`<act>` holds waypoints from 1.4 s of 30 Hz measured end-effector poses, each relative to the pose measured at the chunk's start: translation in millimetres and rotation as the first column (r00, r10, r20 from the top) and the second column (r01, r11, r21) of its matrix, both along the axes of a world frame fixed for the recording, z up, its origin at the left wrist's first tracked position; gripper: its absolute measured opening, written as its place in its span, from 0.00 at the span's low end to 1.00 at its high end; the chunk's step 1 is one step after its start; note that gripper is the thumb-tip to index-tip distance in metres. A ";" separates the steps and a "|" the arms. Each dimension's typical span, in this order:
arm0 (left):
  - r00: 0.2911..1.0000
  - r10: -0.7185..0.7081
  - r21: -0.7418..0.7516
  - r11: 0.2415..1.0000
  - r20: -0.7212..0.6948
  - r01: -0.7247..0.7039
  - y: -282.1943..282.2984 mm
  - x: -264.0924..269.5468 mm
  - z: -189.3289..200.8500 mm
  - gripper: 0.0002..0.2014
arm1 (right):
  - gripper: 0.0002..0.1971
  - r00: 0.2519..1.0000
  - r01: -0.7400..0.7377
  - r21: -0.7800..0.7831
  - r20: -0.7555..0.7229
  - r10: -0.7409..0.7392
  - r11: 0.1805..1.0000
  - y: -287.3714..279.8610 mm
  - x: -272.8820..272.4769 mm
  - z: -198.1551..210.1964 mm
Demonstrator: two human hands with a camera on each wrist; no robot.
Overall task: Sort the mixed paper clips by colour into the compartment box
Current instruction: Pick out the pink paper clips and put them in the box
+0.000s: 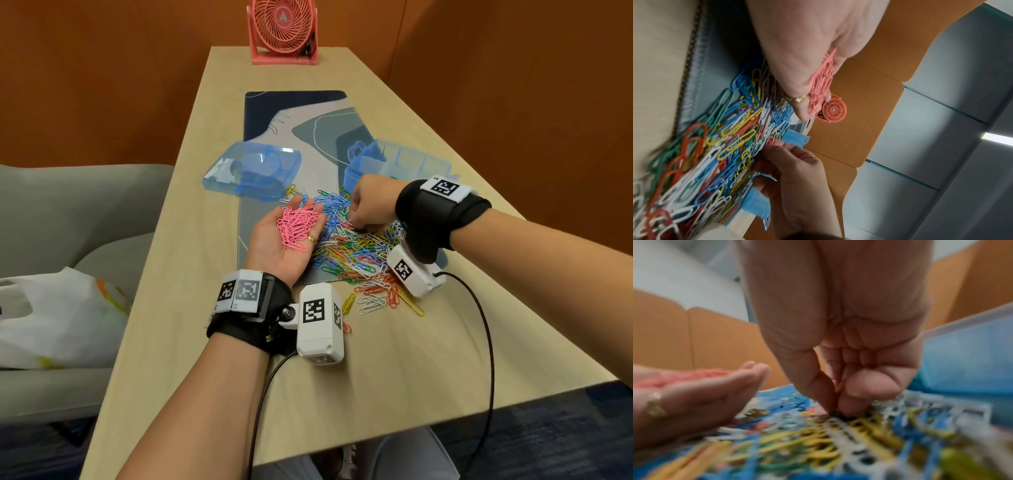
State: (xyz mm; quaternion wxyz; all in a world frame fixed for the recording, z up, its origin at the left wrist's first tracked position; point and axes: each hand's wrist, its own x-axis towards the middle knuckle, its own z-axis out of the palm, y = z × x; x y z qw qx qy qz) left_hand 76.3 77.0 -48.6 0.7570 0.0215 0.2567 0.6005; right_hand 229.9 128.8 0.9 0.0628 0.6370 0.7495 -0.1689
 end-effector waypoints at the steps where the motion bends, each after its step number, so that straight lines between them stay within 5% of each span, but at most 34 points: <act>1: 1.000 0.001 0.001 1.000 0.004 -0.001 0.0 -0.1 -0.3 0.17 | 0.10 1.000 0.006 0.022 0.019 -0.006 1.000 1.3 0.3 -1.2; 5: 1.000 0.001 -0.005 1.000 0.004 -0.001 -0.3 0.0 -0.3 0.17 | 0.10 0.998 -0.011 0.109 0.059 0.005 0.994 5.1 -2.2 -0.2; 15: 1.000 0.006 -0.010 1.000 0.004 -0.006 0.3 0.3 0.1 0.17 | 0.08 0.997 -0.048 0.033 0.067 0.046 0.998 1.7 -8.2 0.3; 22: 1.000 0.004 -0.010 1.000 0.003 -0.004 -0.7 -0.1 1.0 0.17 | 0.15 0.979 -0.107 0.103 0.182 0.087 0.989 -1.4 -14.1 -3.2; 30: 1.000 0.006 -0.016 1.000 0.001 -0.006 -1.3 1.0 1.7 0.17 | 0.07 0.989 -0.058 0.076 0.137 0.047 0.995 4.7 -8.3 5.4; 42: 1.000 0.010 -0.014 1.000 -0.006 -0.010 -1.5 0.2 1.1 0.17 | 0.12 0.992 -0.075 0.057 0.110 0.069 0.996 -2.7 -12.7 0.3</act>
